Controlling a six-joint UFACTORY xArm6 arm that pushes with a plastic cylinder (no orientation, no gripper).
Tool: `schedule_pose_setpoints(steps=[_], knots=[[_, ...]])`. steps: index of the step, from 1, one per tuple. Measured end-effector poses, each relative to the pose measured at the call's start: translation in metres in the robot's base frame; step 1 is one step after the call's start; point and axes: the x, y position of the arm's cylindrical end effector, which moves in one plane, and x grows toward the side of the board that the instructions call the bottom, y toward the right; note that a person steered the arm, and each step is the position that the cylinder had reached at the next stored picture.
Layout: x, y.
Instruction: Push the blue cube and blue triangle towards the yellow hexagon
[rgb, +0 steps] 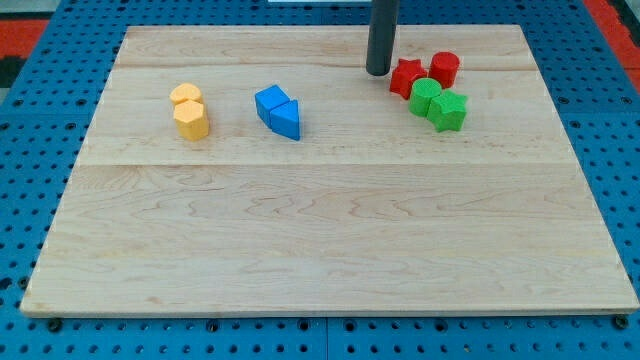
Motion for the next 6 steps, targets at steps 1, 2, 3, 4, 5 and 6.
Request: schedule_pose_setpoints(steps=[1,2,3,4,5,6], knots=[[0.002,-0.001],[0.042,-0.008],[0.072,-0.088],[0.056,-0.146],[0.072,-0.095],[0.093,-0.127]])
